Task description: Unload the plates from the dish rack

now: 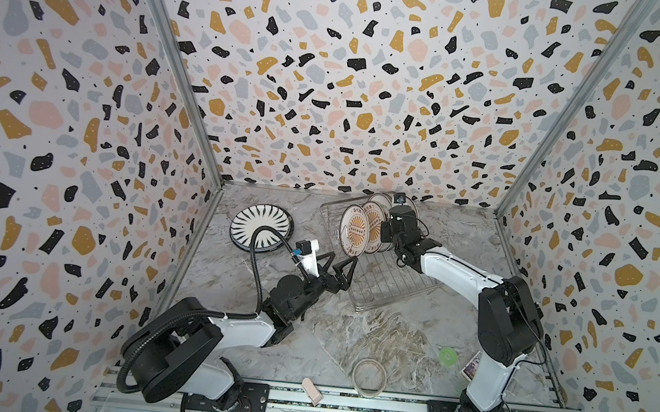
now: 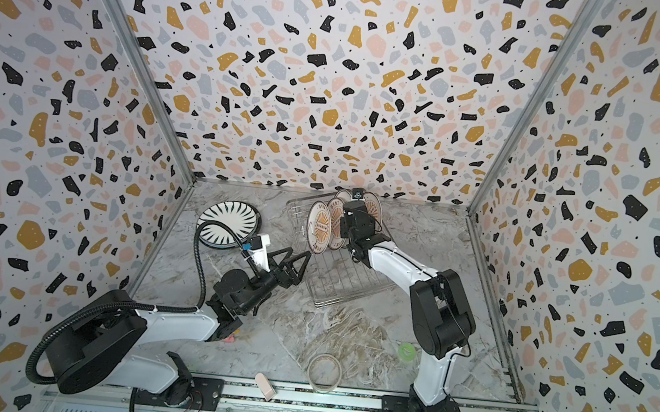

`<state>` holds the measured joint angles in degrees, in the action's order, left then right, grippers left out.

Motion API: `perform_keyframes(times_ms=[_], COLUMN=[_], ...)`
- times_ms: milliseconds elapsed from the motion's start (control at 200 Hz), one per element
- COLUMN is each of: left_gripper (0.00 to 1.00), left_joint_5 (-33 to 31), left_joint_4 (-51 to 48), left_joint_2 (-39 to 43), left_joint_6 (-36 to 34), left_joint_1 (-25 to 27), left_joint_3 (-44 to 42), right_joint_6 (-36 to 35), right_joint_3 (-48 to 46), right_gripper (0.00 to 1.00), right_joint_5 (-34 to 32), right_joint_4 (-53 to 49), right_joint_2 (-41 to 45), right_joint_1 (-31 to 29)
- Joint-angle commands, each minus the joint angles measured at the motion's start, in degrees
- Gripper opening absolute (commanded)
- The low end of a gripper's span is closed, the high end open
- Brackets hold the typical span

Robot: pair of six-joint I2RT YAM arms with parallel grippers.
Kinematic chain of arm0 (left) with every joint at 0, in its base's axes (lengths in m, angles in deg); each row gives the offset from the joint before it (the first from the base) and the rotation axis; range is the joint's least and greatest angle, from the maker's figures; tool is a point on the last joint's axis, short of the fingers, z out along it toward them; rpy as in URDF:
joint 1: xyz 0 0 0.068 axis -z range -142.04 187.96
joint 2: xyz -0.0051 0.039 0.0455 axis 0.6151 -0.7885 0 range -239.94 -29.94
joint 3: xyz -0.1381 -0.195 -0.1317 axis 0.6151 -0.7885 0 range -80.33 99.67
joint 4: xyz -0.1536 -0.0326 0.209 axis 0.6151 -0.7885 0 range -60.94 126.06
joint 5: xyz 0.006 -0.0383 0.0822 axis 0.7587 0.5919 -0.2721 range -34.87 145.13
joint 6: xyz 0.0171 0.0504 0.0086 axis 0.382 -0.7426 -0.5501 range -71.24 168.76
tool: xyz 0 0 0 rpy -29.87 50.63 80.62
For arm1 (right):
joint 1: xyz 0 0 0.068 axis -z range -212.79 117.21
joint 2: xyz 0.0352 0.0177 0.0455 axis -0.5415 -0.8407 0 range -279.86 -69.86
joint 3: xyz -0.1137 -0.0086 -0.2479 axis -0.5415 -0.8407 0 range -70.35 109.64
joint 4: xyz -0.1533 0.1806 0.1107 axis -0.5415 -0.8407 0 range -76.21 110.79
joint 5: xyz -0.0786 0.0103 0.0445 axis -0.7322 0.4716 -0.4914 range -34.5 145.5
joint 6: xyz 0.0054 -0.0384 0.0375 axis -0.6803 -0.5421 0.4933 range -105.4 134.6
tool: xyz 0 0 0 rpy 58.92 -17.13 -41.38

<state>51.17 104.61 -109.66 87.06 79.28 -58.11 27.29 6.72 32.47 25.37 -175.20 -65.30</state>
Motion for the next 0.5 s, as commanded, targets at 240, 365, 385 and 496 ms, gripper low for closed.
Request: perform_keyframes(times_ms=[240, 365, 385, 496], left_gripper=[1.00, 1.00, 1.00, 1.00], left_joint_5=[-1.3, -1.4, -1.4, -1.6], left_joint_4=[2.2, 2.0, 2.1, 1.6], left_joint_2=[0.0, 0.4, 0.4, 1.0], left_joint_6=[-0.7, -0.8, -0.7, -0.9], left_joint_1=[0.3, 0.3, 0.3, 0.3], left_joint_3=[-0.2, -0.5, -0.5, -0.7], right_joint_6=[-1.2, -1.6, -1.6, -2.1], right_joint_3=[2.5, 1.9, 1.7, 0.3], right_gripper=[0.07, 0.07, 0.07, 0.07], right_joint_5=[-4.8, -5.6, -5.7, -6.6], right_joint_4=[3.5, 3.5, 3.5, 4.1], right_joint_2=[9.3, 10.9, 11.3, 13.5], right_joint_1=[-1.7, -2.0, -2.0, -2.7])
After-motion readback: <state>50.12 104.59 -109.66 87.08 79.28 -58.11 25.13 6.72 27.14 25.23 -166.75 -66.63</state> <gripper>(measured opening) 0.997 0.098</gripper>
